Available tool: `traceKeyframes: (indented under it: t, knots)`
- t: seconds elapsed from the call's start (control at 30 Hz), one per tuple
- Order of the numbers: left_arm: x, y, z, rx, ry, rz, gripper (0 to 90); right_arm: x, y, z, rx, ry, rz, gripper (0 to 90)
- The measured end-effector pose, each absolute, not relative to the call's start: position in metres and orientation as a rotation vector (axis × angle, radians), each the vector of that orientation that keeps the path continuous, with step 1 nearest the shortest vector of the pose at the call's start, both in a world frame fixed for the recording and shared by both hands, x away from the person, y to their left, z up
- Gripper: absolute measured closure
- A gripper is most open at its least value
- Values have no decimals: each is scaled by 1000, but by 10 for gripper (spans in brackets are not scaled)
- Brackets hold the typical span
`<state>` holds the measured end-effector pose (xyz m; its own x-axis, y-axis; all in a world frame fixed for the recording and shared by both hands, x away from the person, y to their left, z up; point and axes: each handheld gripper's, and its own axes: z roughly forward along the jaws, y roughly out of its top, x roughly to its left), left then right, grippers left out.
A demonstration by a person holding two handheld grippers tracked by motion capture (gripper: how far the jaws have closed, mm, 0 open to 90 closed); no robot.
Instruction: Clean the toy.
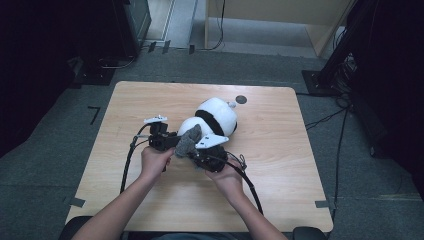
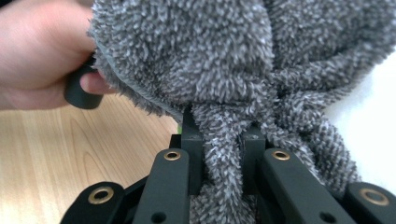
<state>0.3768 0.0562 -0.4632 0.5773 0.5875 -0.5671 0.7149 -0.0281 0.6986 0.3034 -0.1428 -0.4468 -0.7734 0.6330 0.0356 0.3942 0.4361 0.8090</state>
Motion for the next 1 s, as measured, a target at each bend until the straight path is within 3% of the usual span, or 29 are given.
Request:
traceKeyframes:
  t: [0.43, 0.73, 1.0]
  knots:
    - [380, 60, -456, 1674, 1084, -203, 524, 302, -127, -471, 822, 2507, 1039, 803]
    - [377, 56, -447, 1784, 1009, -98, 530, 313, -145, -472, 868, 2503, 1033, 808]
    - [380, 62, -448, 1724, 1026, -156, 550, 320, -161, -470, 926, 2517, 989, 807]
